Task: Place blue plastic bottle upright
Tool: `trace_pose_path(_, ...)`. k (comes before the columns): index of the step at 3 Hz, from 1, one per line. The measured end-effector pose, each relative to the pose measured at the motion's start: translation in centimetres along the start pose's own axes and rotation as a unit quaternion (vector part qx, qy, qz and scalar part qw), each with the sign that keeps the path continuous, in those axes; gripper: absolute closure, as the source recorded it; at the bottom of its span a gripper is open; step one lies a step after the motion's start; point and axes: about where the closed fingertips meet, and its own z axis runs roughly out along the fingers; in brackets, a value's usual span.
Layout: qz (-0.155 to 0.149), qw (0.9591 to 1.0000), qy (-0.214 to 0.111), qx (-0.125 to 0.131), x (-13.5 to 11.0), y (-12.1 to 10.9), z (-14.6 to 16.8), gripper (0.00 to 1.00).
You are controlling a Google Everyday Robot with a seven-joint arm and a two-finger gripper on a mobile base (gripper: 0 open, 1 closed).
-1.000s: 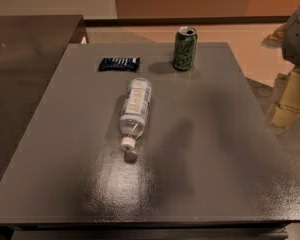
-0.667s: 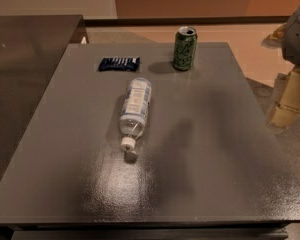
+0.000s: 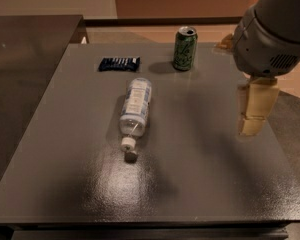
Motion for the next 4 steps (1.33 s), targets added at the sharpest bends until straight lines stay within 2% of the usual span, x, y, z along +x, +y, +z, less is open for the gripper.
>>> trace_pose_path(1, -0.102, 0.9945, -0.013, -0.019, -4.6, 0.3, 2.5, 0.00)
trace_pose_path(2, -0.212, 0.9759, -0.040, -0.033, -9.8, 0.3, 4.6, 0.00)
trace_pose_path(3, -0.321, 0.9433, -0.064, -0.056, -14.6, 0.8, 6.4, 0.00)
trace_pose_path(4, -0.422, 0.8995, -0.083, -0.077, -18.5, 1.5, 8.4, 0.00)
